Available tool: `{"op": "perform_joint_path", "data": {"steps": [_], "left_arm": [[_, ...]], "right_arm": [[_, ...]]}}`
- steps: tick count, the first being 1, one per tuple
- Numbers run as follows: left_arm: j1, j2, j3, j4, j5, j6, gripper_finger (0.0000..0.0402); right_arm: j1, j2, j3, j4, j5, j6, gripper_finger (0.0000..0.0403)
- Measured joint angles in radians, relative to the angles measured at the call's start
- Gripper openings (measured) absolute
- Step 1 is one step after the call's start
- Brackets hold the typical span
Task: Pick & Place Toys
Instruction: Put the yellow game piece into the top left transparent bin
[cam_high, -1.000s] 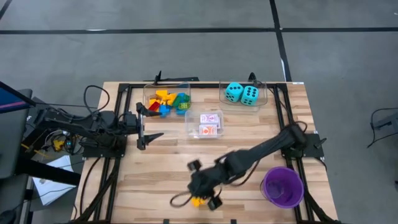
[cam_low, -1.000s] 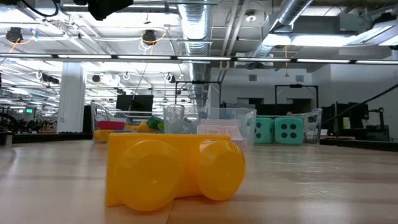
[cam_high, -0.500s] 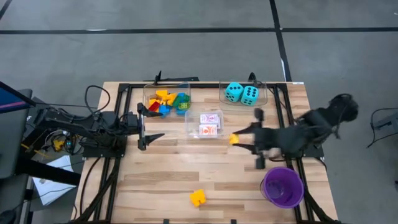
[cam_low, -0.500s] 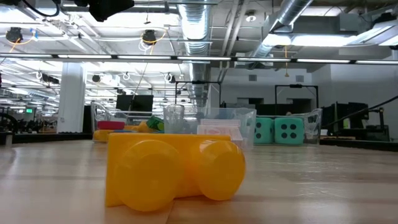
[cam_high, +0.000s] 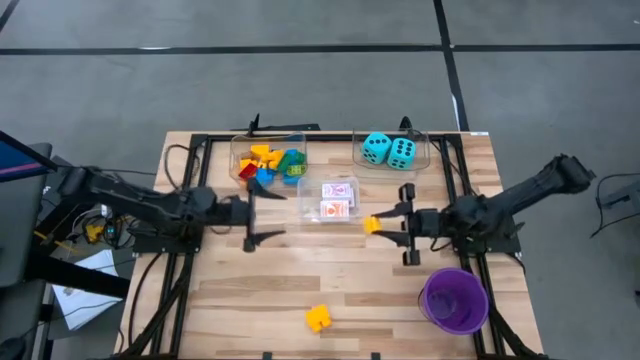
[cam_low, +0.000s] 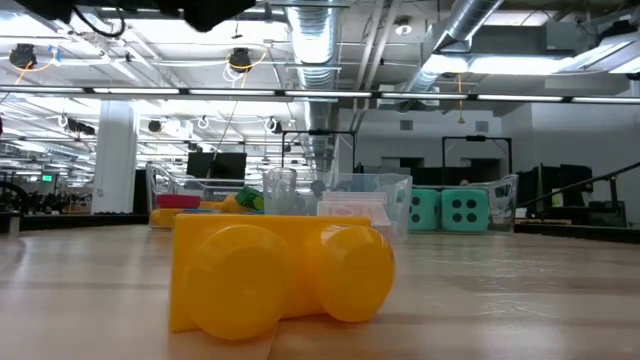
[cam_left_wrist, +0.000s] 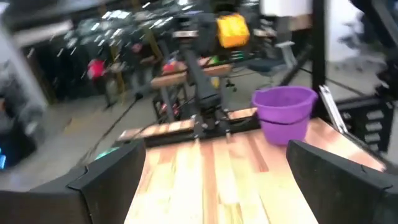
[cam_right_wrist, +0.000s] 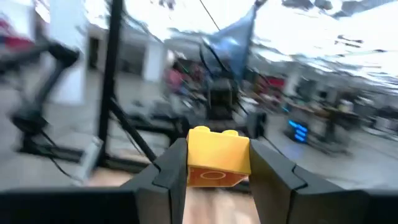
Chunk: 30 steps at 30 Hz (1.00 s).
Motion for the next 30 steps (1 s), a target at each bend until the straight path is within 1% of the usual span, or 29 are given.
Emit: {"op": "perform_joint_path", "data": {"steps": [2, 5, 9, 10, 12, 15, 17, 18, 19, 21, 24, 27, 30], "left_arm": [[-0.005, 0.076, 0.000, 0.102, 0.037, 0.096, 0.0384], [-0.023, 0.191, 0.000, 0.284, 0.046, 0.246, 0.0384], [-0.072, 0.315, 0.000, 0.441, 0.042, 0.429, 0.0384], [-0.091, 0.338, 0.000, 0.470, 0.025, 0.483, 0.0384], [-0.141, 0.377, 0.000, 0.533, -0.050, 0.613, 0.0383], [-0.228, 0.426, 0.000, 0.673, -0.219, 0.829, 0.0377], [-0.280, 0.458, 0.012, 0.754, -0.326, 0.945, 0.0369], [-0.299, 0.471, 0.023, 0.769, -0.360, 0.984, 0.0364], [-0.314, 0.481, 0.036, 0.770, -0.389, 1.012, 0.0358], [-0.330, 0.505, 0.064, 0.760, -0.414, 1.042, 0.0346], [-0.337, 0.539, 0.094, 0.736, -0.438, 1.057, 0.0330], [-0.337, 0.554, 0.107, 0.706, -0.443, 1.074, 0.0317], [-0.337, 0.562, 0.111, 0.709, -0.451, 1.081, 0.0309]], "right_arm": [[-0.023, 0.030, -0.008, 0.070, -0.064, 0.034, 0.0126], [-0.047, 0.120, -0.010, 0.158, -0.114, 0.085, 0.0126], [-0.053, 0.263, -0.010, 0.374, -0.143, 0.139, 0.0126], [-0.053, 0.298, -0.010, 0.434, -0.143, 0.158, 0.0126], [-0.060, 0.367, -0.010, 0.542, -0.146, 0.197, 0.0126], [-0.079, 0.469, -0.006, 0.703, -0.135, 0.256, 0.0126], [-0.096, 0.546, 0.011, 0.767, -0.135, 0.301, 0.0126], [-0.105, 0.585, 0.024, 0.783, -0.135, 0.320, 0.0126], [-0.115, 0.625, 0.046, 0.797, -0.135, 0.337, 0.0126], [-0.131, 0.691, 0.091, 0.818, -0.149, 0.368, 0.0126], [-0.152, 0.770, 0.170, 0.819, -0.216, 0.419, 0.0126], [-0.158, 0.819, 0.229, 0.819, -0.240, 0.435, 0.0126], [-0.158, 0.827, 0.253, 0.800, -0.241, 0.431, 0.0126]]}}
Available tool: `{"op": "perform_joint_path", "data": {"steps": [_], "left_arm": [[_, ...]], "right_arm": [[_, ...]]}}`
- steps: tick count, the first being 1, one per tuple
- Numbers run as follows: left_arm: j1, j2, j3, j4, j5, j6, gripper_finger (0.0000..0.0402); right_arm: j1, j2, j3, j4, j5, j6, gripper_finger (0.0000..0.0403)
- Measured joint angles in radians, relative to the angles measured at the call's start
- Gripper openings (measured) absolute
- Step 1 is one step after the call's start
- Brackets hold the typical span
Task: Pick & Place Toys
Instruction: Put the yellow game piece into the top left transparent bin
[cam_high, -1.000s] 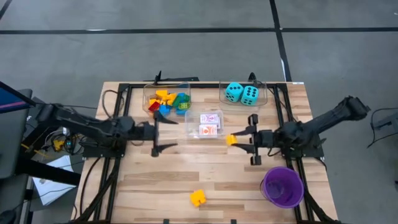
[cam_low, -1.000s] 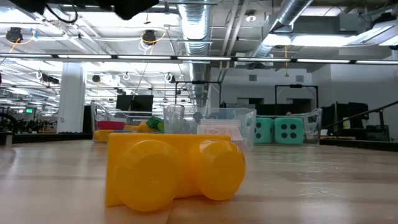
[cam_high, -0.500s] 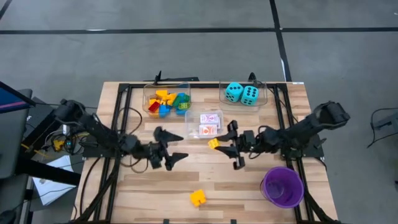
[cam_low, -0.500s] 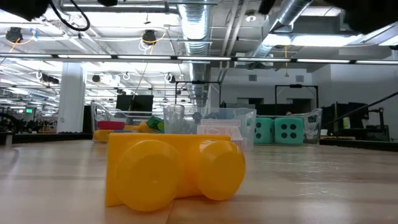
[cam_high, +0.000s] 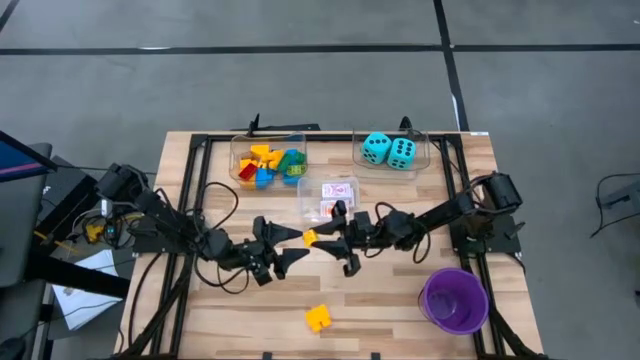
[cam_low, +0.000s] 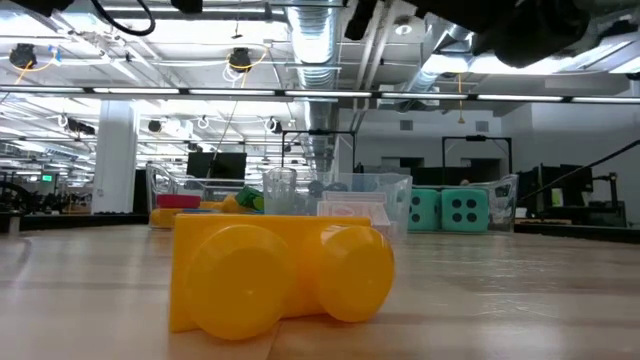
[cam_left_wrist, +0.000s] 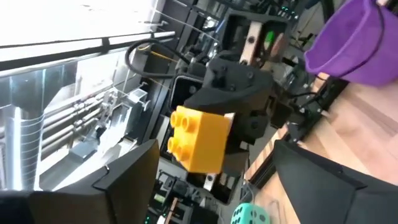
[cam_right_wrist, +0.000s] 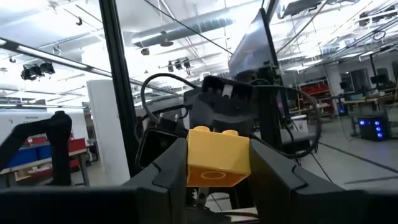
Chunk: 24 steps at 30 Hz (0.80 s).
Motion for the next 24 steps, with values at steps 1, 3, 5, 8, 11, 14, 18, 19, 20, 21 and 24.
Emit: {"op": "perform_joint_path", "data": {"steps": [1, 3, 5, 8, 11, 14, 18, 19, 20, 21, 24], "left_arm": [[0.000, -0.002, 0.000, 0.004, -0.004, 0.000, 0.0306], [0.001, -0.003, 0.000, 0.009, -0.008, -0.002, 0.0302], [0.003, -0.003, 0.000, 0.005, -0.007, -0.002, 0.0300], [0.008, -0.003, 0.000, 0.008, -0.004, -0.002, 0.0297], [0.011, -0.003, 0.000, 0.007, -0.003, -0.007, 0.0296], [0.011, -0.003, 0.000, 0.007, -0.003, -0.009, 0.0296], [0.012, -0.003, 0.000, 0.001, 0.034, -0.045, 0.0296], [0.012, -0.003, 0.000, 0.001, 0.051, -0.054, 0.0296], [0.016, -0.003, 0.000, 0.002, 0.056, -0.058, 0.0296], [0.019, -0.003, 0.000, 0.002, 0.053, -0.059, 0.0296], [0.030, -0.003, 0.000, 0.003, -0.004, -0.061, 0.0291]], "right_arm": [[0.000, 0.005, 0.008, -0.009, 0.000, 0.000, 0.0126], [0.003, 0.011, 0.006, -0.023, 0.000, 0.000, 0.0126], [0.008, 0.016, 0.007, -0.018, 0.001, 0.000, 0.0126], [0.010, 0.023, 0.008, -0.020, 0.001, 0.012, 0.0126], [0.010, 0.032, 0.010, -0.016, 0.001, 0.029, 0.0126], [0.010, 0.034, 0.018, -0.024, 0.002, 0.031, 0.0126], [0.010, 0.047, 0.051, -0.057, 0.003, 0.031, 0.0128], [0.010, 0.048, 0.059, -0.069, 0.003, 0.031, 0.0129], [0.010, 0.052, 0.073, -0.083, 0.003, 0.031, 0.0129], [0.010, 0.057, 0.085, -0.091, 0.003, 0.031, 0.0129], [0.009, 0.064, 0.087, -0.111, 0.003, 0.031, 0.0130]]}}
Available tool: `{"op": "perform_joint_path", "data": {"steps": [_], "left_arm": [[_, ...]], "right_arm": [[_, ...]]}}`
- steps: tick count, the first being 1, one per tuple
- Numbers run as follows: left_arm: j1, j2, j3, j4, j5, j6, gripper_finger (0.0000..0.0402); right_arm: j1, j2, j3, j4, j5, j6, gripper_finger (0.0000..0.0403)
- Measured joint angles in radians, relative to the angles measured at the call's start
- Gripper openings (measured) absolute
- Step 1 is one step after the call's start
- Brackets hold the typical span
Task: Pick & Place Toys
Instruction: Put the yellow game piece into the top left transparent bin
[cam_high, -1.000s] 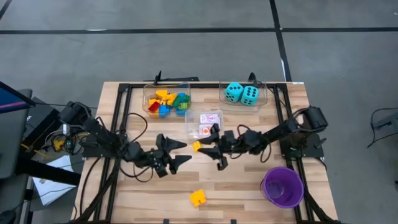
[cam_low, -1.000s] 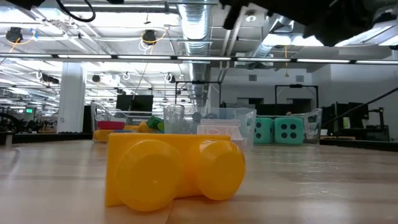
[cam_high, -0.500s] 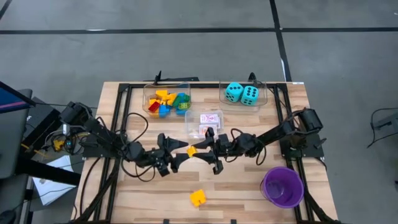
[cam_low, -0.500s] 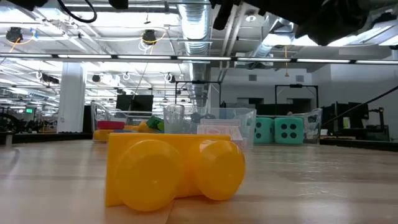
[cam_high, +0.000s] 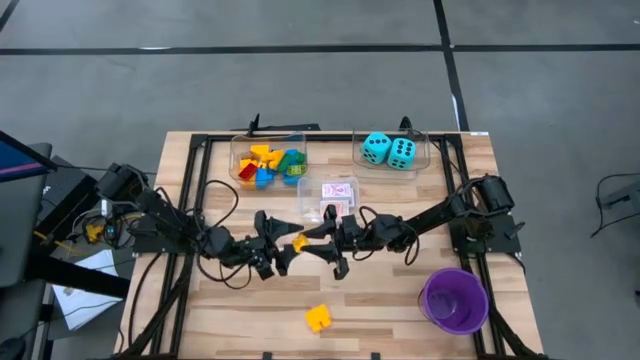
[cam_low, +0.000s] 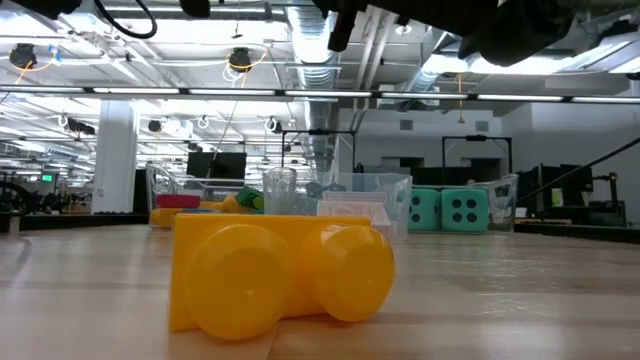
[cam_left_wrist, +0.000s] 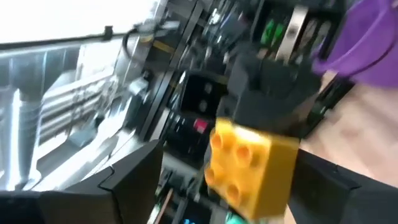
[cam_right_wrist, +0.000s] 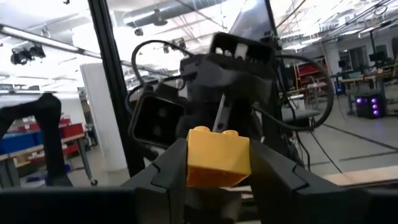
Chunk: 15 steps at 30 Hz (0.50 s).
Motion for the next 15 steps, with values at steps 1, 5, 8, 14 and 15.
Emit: {"op": "perform_joint_path", "data": {"steps": [1, 5, 8, 14, 15], "left_arm": [[0.003, 0.000, 0.000, 0.001, -0.018, 0.000, 0.0287], [0.003, 0.000, 0.000, -0.002, -0.004, -0.002, 0.0255], [0.003, 0.001, 0.000, -0.002, -0.005, -0.002, 0.0216], [0.003, 0.002, 0.000, 0.000, -0.008, 0.004, 0.0120], [0.003, 0.002, 0.000, 0.005, -0.012, 0.004, 0.0109]], "right_arm": [[-0.001, -0.001, 0.001, -0.001, 0.000, 0.000, 0.0130], [0.000, -0.002, 0.002, -0.001, -0.001, 0.000, 0.0130], [0.000, -0.003, 0.003, -0.002, -0.002, 0.000, 0.0130], [-0.001, -0.004, 0.004, -0.003, 0.000, 0.008, 0.0131], [0.000, -0.005, 0.004, -0.003, 0.000, 0.007, 0.0131]]}}
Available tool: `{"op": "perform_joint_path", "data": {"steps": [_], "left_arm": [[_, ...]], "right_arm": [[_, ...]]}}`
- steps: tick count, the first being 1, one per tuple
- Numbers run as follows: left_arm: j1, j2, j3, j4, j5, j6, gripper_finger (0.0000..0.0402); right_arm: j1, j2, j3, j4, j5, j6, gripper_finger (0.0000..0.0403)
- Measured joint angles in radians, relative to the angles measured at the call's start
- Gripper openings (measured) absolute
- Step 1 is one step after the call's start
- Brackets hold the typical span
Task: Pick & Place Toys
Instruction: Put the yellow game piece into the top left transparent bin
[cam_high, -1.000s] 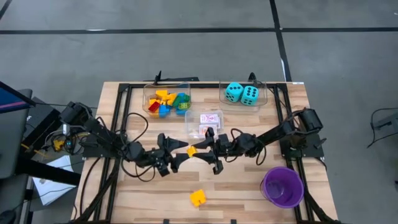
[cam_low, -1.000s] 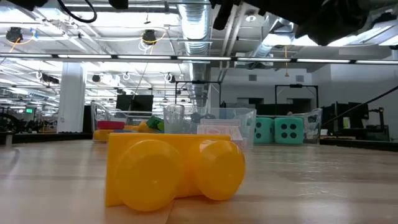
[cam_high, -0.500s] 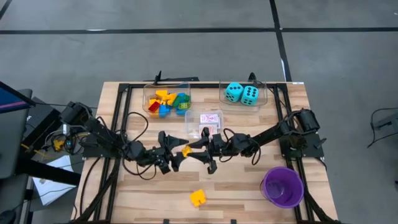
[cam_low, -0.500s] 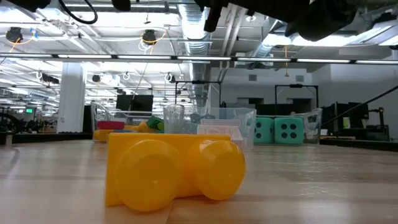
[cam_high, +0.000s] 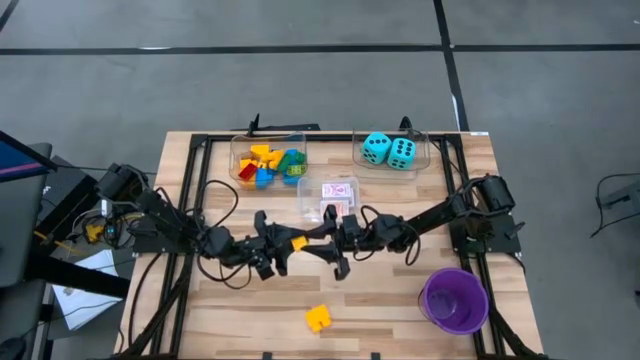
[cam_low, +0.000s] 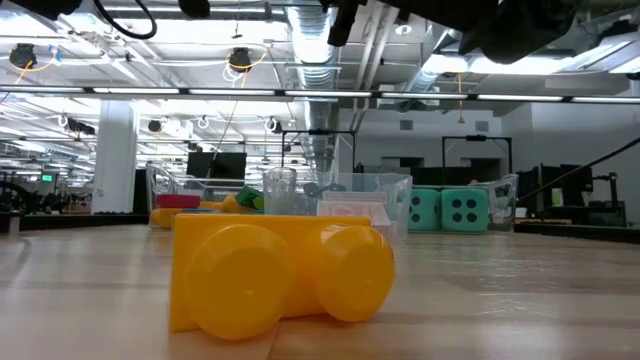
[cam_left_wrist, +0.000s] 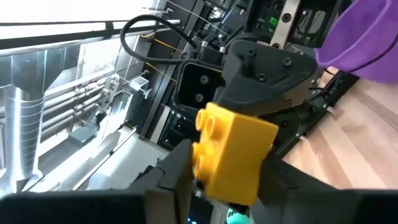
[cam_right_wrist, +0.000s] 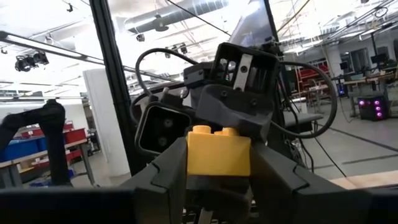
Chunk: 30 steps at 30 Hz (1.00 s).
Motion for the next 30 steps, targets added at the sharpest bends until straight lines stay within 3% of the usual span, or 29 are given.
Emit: {"op": "perform_joint_path", "data": {"steps": [3, 11, 22, 30], "left_arm": [[-0.001, 0.000, 0.000, 0.006, -0.004, -0.005, 0.0091], [-0.001, 0.000, 0.000, 0.011, -0.008, -0.005, 0.0091], [0.000, -0.003, 0.002, 0.068, -0.079, -0.009, 0.0088], [0.021, -0.004, 0.002, 0.136, -0.340, 0.053, 0.0088]], "right_arm": [[0.001, 0.000, -0.001, -0.001, -0.002, -0.005, 0.0131], [0.001, -0.001, -0.001, -0.005, -0.005, -0.008, 0.0141], [-0.012, 0.005, -0.005, -0.071, -0.064, -0.007, 0.0239], [-0.039, 0.003, -0.005, -0.130, -0.089, 0.004, 0.0267]]}}
